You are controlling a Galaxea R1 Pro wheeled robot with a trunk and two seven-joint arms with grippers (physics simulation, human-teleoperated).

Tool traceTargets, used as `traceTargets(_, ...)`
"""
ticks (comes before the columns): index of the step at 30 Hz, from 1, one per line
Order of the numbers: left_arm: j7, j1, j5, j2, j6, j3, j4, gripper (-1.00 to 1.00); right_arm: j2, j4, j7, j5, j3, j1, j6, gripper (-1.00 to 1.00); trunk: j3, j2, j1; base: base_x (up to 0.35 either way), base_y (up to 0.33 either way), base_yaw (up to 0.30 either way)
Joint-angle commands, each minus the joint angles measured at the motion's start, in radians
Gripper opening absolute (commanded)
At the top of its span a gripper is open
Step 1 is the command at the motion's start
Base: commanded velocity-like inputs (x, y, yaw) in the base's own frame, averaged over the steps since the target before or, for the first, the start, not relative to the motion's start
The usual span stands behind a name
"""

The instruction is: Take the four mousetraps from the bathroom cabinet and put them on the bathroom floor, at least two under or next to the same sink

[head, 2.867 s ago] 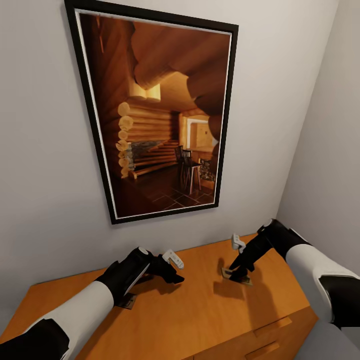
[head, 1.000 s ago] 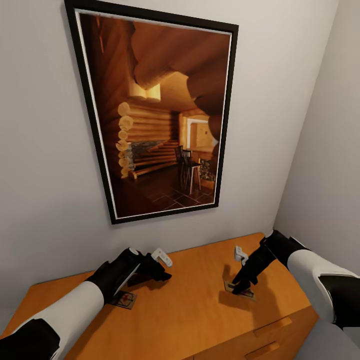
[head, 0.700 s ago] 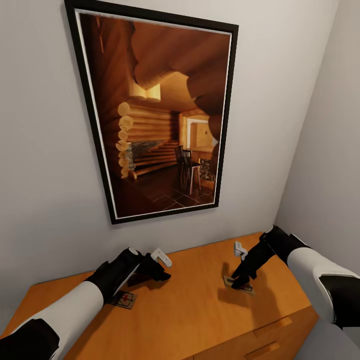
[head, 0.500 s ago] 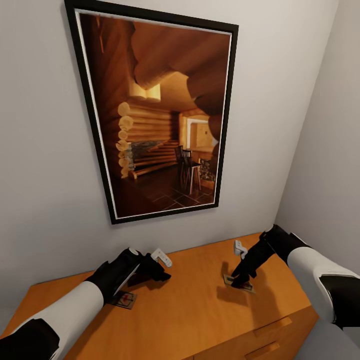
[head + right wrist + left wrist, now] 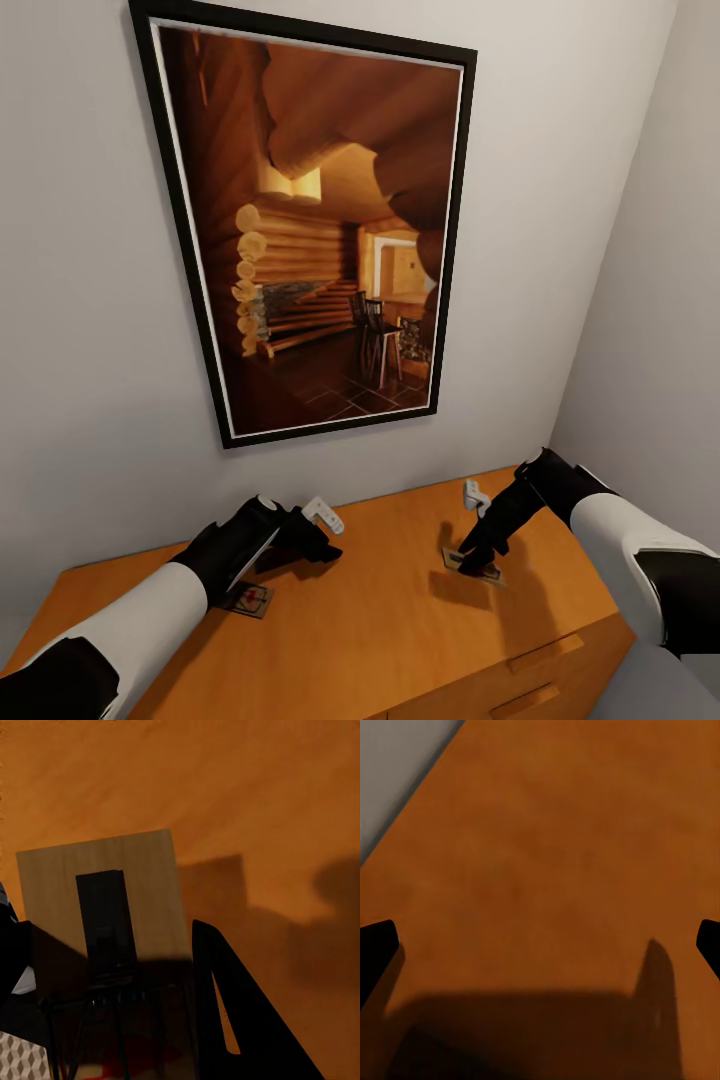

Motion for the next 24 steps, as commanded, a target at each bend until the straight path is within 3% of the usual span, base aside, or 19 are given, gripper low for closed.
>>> traceTargets(1,-0.002,-0.001,-0.002,0.001,0.004,-0.003,-0.002,1.0,-0.001,-0.001,0.006,0.0,0.003,-0.001,0.017,-1.0,-0.002,-0.002,0.0,0.0,0.0,0.0)
traceTargets(24,-0.003,-0.001,-0.001,0.0,0.004,-0.005,0.01,1.0,-0.002,0.015,-0.01,0.005,0.005,0.0,0.012,-1.0,-0.002,-0.002,0.0,0.0,0.0,0.0)
